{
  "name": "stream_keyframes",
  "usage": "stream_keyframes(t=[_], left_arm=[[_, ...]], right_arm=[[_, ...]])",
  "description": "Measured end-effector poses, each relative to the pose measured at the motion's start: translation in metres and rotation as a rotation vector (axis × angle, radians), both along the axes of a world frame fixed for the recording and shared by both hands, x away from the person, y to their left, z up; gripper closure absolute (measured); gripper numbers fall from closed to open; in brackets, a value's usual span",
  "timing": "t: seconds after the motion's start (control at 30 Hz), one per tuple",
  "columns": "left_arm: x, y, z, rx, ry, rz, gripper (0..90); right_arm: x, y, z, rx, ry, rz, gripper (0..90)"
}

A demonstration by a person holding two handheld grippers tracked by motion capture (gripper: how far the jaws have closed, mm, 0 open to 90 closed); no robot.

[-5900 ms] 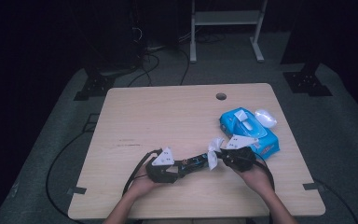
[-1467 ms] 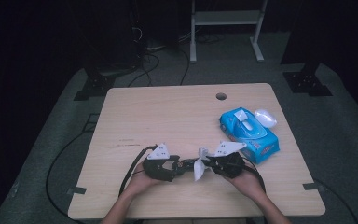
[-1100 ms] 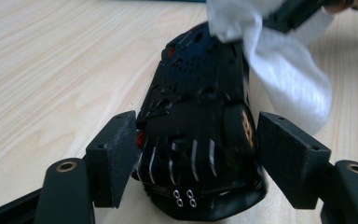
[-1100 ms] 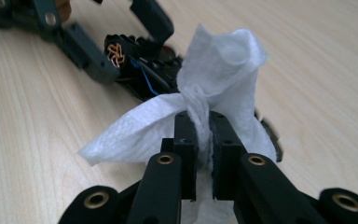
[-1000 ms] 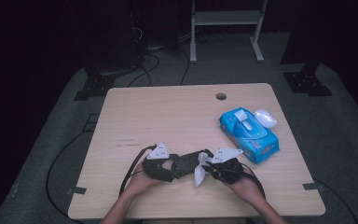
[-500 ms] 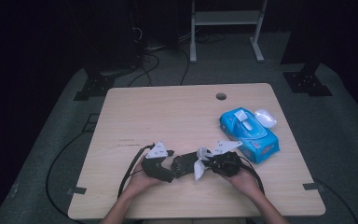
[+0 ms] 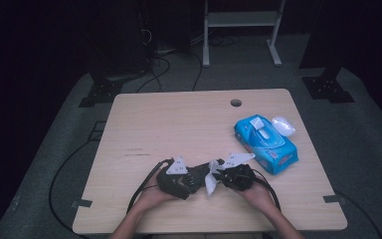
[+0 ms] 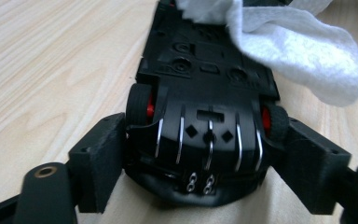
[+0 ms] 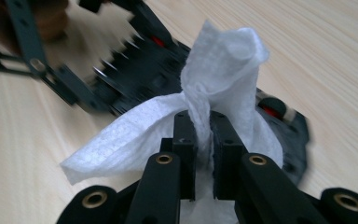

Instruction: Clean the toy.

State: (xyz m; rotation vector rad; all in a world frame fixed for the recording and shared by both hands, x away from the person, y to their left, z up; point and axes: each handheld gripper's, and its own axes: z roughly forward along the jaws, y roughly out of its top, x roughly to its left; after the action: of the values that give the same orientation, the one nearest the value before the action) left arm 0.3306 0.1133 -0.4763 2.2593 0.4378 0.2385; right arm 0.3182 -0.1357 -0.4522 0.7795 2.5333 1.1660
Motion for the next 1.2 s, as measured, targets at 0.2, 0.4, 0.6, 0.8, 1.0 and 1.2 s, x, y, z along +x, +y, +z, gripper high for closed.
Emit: stream_keyframes(t=[0.2,0.4,0.6,0.8,1.0,1.2], left_arm=[[-0.003,-0.002,-0.001,0.014,-0.013,0.005,23.7],[-0.003,-0.002,0.000,0.018,-0.022,0.002,23.8],[-0.004,-0.001,0.001,0.013,-0.023,0.004,23.8],[-0.004,-0.002,0.001,0.014,-0.029,0.003,23.8],[-0.004,-0.001,0.002,0.014,-0.031,0.003,23.8],[-0.003,-0.001,0.002,0.005,-0.022,0.002,23.9]], right_arm=[[-0.005,0.026,0.002,0.020,-0.004,0.093,81.6],[0.000,0.015,0.001,0.037,0.022,0.066,81.3],[-0.001,0.018,0.005,0.012,0.013,0.087,66.3],[-0.002,0.015,0.015,0.039,-0.014,0.089,56.9],[0.002,0.022,0.002,0.041,0.005,0.069,63.7],[0.007,0.010,0.000,0.055,0.017,0.035,79.7]])
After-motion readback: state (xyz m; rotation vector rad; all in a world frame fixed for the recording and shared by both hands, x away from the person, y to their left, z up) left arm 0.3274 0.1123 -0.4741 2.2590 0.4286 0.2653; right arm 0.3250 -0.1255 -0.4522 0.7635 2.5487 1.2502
